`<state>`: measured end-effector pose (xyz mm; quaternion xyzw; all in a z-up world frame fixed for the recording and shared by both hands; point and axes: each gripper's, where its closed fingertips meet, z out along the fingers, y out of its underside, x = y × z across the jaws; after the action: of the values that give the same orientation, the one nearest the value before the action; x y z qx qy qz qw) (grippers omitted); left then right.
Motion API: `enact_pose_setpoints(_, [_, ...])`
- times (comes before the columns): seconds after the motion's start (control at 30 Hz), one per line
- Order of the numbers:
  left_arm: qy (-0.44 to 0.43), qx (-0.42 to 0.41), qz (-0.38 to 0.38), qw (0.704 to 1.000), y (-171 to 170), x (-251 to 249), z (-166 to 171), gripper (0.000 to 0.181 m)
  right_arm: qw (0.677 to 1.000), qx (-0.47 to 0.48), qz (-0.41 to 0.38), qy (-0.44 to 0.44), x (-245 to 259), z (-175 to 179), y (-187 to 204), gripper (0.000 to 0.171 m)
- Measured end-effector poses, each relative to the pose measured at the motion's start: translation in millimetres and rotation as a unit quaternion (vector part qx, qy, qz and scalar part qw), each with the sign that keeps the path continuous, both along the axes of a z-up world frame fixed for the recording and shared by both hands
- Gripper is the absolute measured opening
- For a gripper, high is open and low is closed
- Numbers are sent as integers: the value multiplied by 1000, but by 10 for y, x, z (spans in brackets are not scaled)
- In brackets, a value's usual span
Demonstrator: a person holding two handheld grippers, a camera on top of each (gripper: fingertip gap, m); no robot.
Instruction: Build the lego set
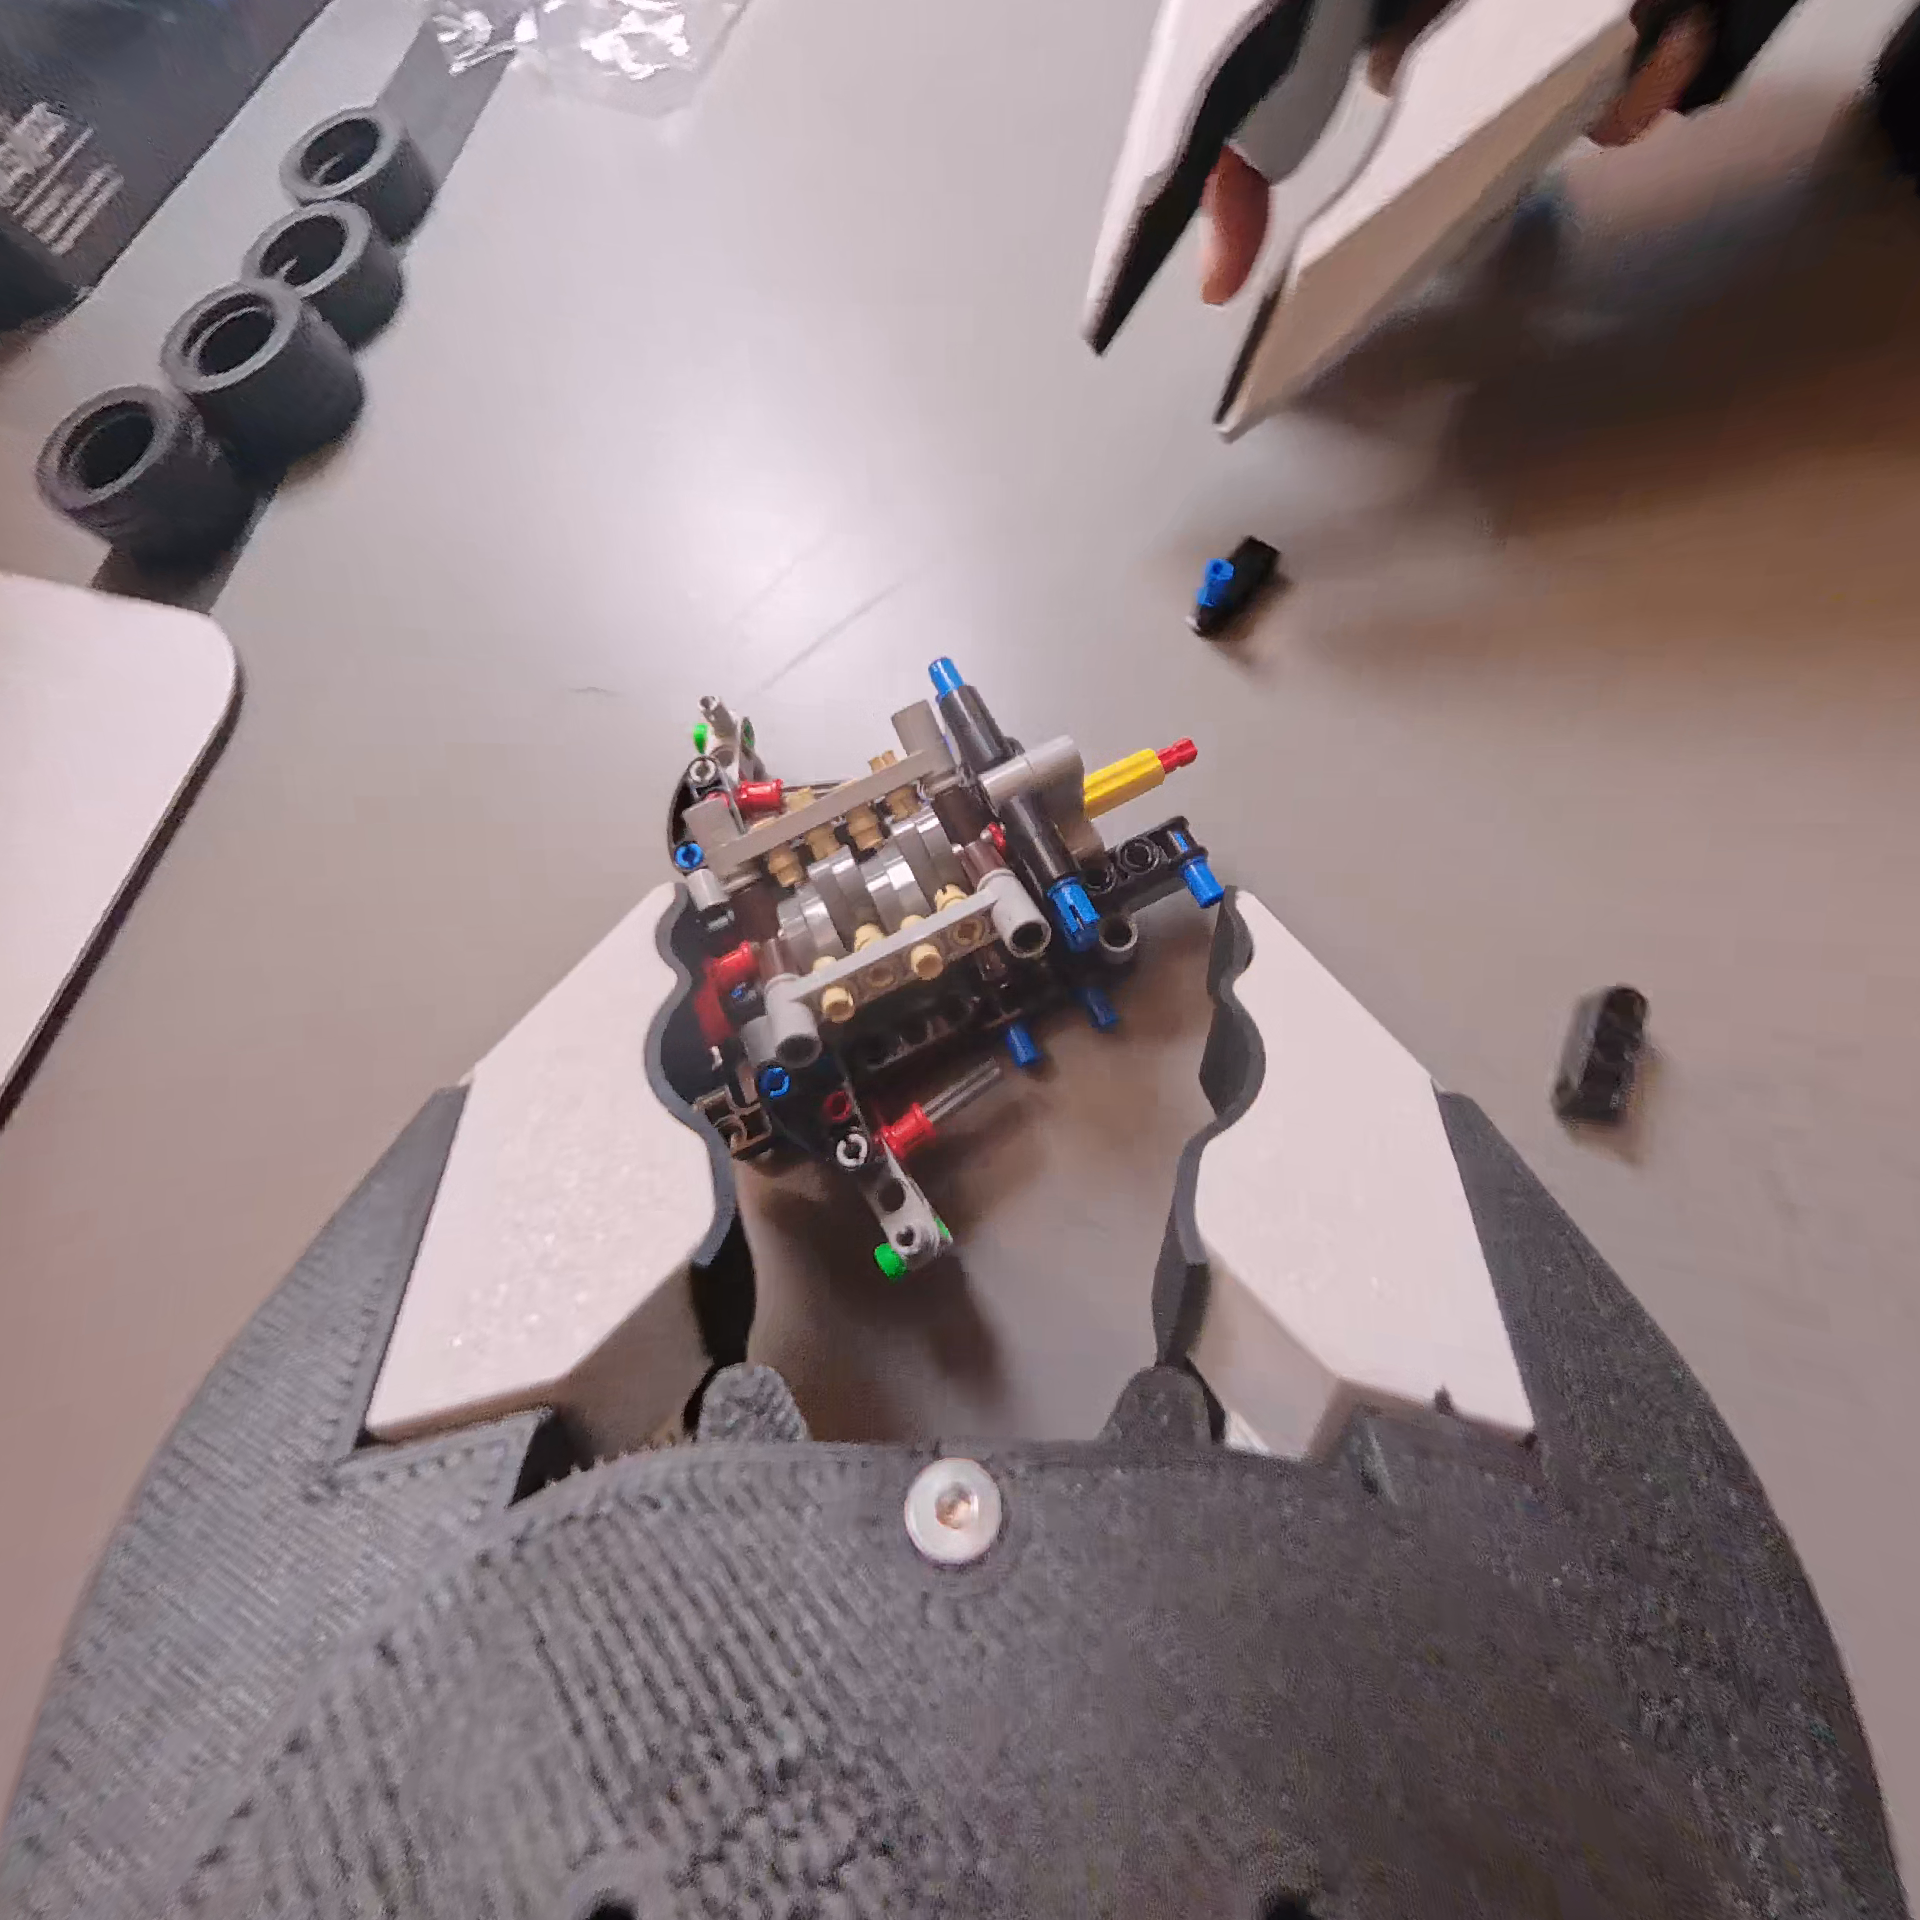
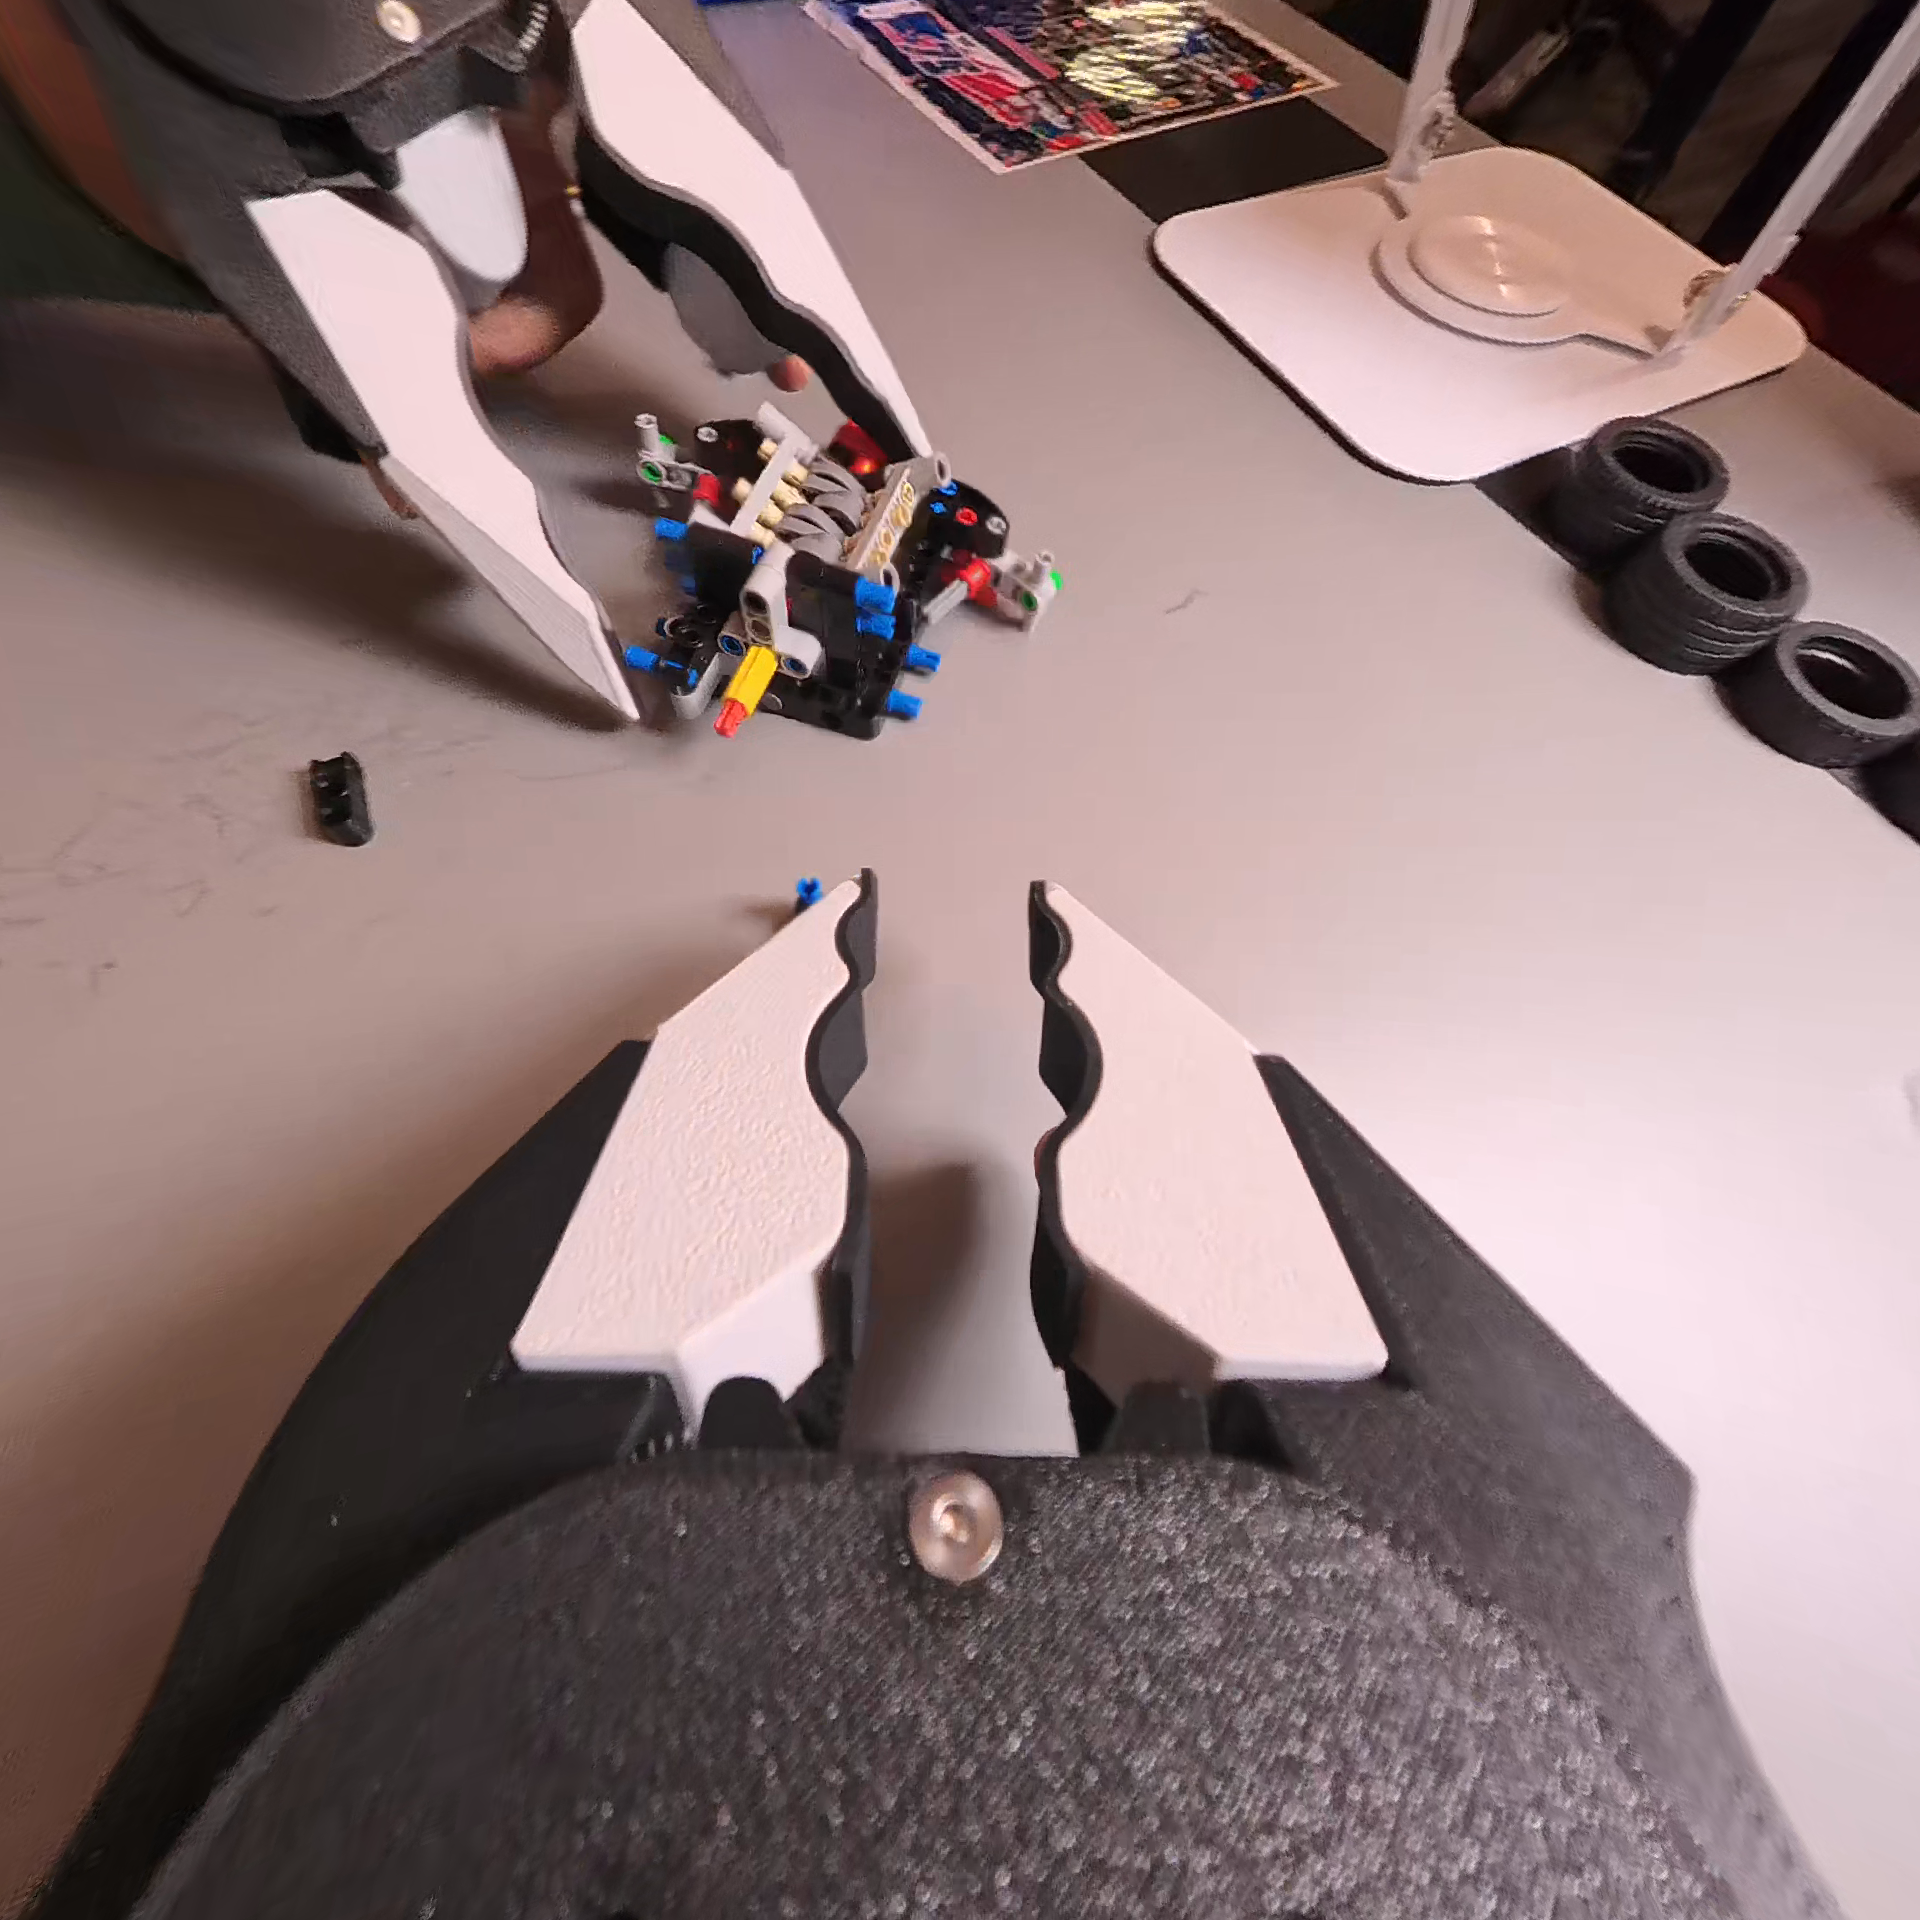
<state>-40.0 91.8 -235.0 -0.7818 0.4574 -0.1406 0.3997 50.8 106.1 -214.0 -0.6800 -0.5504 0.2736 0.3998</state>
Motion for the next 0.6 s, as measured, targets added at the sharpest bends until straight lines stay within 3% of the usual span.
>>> enact_pose_setpoints(0.17, [18, 10, -112, 993, -289, 70, -13, 97, 997, -13, 62, -30, 13, -96, -219, 31])
enact_pose_setpoints(0.27, [25, 13, -135, 990, -353, 28, -3, 97, 994, -13, 88, -66, 36, -208, -328, 34])
enact_pose_setpoints(0.6, [-17, -34, -55, 998, -401, -214, 71, 103, 992, 31, 68, -96, 13, -257, -266, 30])
